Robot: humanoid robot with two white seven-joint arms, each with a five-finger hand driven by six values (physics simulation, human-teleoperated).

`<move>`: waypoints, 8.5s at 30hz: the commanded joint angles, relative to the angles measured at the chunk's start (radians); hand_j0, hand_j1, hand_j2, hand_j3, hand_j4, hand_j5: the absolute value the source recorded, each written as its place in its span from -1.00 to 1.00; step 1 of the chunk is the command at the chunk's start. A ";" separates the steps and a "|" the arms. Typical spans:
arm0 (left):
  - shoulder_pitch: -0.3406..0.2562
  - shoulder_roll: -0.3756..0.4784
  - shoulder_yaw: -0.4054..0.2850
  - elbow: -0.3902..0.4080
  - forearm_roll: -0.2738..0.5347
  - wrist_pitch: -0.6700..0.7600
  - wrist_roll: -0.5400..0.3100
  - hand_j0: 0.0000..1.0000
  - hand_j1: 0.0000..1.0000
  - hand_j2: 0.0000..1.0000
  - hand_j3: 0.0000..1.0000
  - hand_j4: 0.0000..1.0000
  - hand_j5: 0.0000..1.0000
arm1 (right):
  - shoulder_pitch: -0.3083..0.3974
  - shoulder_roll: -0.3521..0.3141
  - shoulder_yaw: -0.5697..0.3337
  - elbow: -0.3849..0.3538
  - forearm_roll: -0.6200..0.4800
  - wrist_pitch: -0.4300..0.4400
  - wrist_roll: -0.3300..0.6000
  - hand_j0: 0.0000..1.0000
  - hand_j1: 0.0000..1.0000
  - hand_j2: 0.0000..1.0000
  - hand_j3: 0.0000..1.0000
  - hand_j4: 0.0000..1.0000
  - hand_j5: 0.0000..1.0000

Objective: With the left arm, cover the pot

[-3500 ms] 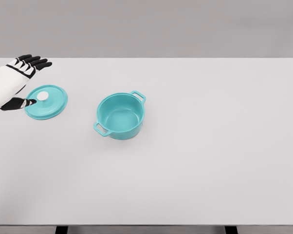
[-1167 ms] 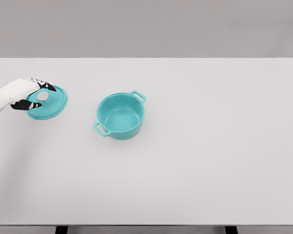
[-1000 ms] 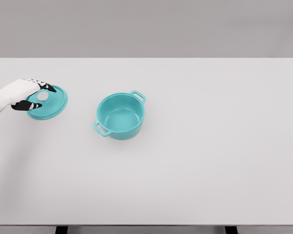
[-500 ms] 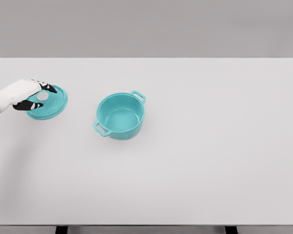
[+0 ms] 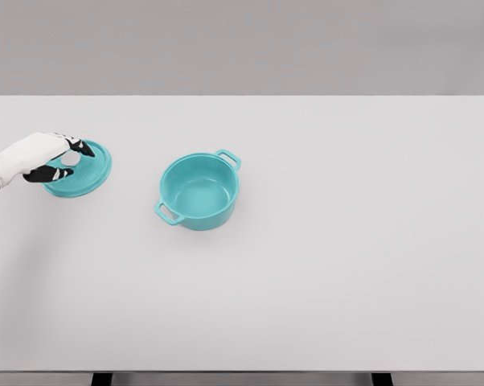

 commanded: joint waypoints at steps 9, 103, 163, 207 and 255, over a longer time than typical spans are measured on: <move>-0.011 0.001 0.001 0.023 0.002 0.001 0.000 0.27 0.27 0.27 0.27 0.27 0.27 | 0.000 0.000 0.000 0.000 0.000 0.000 0.000 1.00 1.00 1.00 1.00 1.00 1.00; 0.026 0.056 -0.187 -0.540 0.036 0.001 0.177 -0.05 -0.05 -0.05 -0.05 -0.05 -0.05 | 0.000 0.000 0.000 0.001 0.000 0.000 0.000 1.00 1.00 1.00 1.00 1.00 1.00; 0.040 -0.027 -0.281 -0.527 0.010 0.001 0.175 0.22 0.22 0.22 0.22 0.22 0.22 | 0.000 0.000 0.000 0.001 0.000 0.000 0.000 1.00 1.00 1.00 1.00 1.00 1.00; 0.040 -0.027 -0.279 -0.537 0.011 0.001 0.175 0.49 0.49 0.49 0.49 0.49 0.49 | 0.000 0.000 0.000 0.001 0.000 0.000 0.000 1.00 1.00 1.00 1.00 1.00 1.00; 0.038 -0.036 -0.273 -0.533 0.013 0.001 0.177 0.59 0.59 0.59 0.59 0.59 0.59 | 0.000 0.000 0.000 0.001 0.000 0.000 0.000 1.00 1.00 1.00 1.00 1.00 1.00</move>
